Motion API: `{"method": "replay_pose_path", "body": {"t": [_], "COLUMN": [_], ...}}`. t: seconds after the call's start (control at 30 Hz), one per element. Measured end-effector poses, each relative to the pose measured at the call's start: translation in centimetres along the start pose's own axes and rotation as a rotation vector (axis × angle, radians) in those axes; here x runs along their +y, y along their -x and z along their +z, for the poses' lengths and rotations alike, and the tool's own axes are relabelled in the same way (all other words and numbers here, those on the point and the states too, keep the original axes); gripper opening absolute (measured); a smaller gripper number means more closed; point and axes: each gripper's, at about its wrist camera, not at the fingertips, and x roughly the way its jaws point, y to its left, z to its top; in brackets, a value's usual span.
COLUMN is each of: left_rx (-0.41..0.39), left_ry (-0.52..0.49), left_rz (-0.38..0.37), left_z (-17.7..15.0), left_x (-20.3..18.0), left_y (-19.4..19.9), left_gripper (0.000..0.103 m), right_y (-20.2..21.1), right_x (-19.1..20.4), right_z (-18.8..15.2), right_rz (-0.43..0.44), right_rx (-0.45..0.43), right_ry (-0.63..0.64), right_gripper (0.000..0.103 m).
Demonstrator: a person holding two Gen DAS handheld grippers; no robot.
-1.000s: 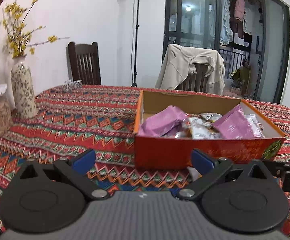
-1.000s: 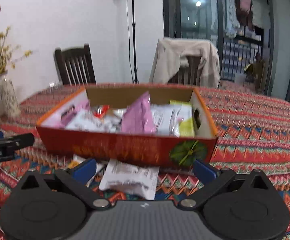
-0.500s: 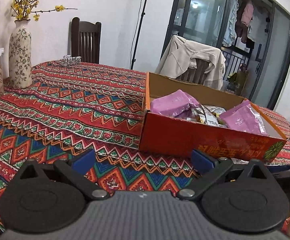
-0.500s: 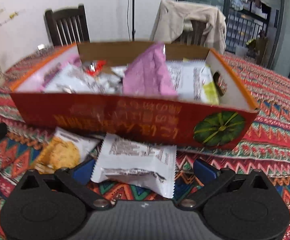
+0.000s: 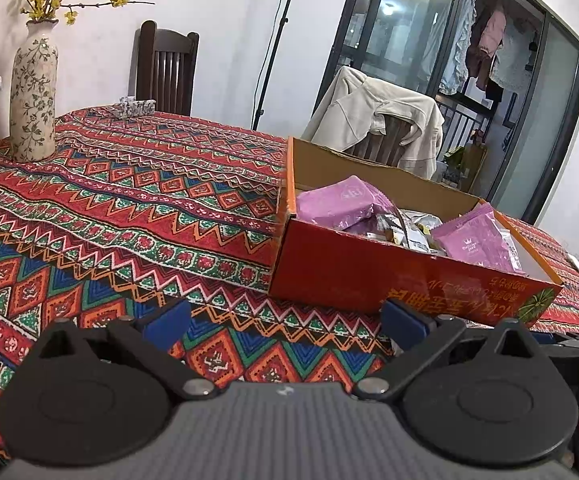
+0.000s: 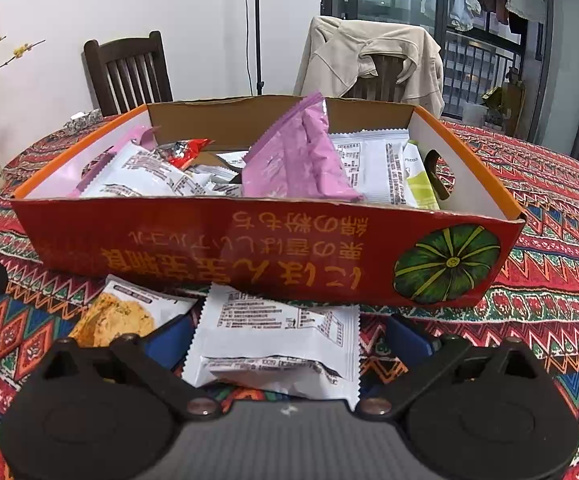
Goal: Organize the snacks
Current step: 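Grasp a white packet with the right tool, then grasp a gold cookie packet with the left tool while the right tool holds the white packet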
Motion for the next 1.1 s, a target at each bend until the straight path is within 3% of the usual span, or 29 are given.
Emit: {"method": "replay_pose_path", "body": {"t": [0.13,0.2,0.4,0.57,0.73,0.93,1.1], "left_rx": [-0.009,-0.006,0.004,0.027,0.060,0.106,0.178], "left_ry": [-0.001,-0.005,-0.027,-0.051,-0.104,-0.277,-0.267], "left_rz": [0.005,0.006,0.008,0.051,0.031,0.045,0.054], "left_z": [0.0,0.0,-0.2,-0.2,0.4,-0.9,-1.6], "left_x": [0.0,-0.1,-0.6,-1.3,-4.3,-10.4,-13.1], "left_y": [0.0,0.0,-0.3,-0.6,-0.1,-1.4,-3.6], "left_gripper": [0.103,0.103,0.103,0.103,0.103,0.103,0.103], "right_y": [1.2,1.9,4.9,6.7,6.3,5.6,5.8], "right_x": [-0.4,-0.7,-2.5,-5.0,-7.9,-10.0,-10.9], "right_z": [-0.1,-0.3,-0.7,-1.0,-1.4,-2.2,-2.6], "right_rz": [0.051,0.070,0.099,0.046,0.034,0.099,0.065], "right_rx": [-0.018,-0.025,-0.116,-0.190,-0.197,-0.164,-0.168], "right_ry": [-0.003,0.000,-0.020,0.006,-0.043,-0.160,-0.205], "right_gripper": [0.062,0.050,0.047,0.047,0.048,0.048,0.048]}}
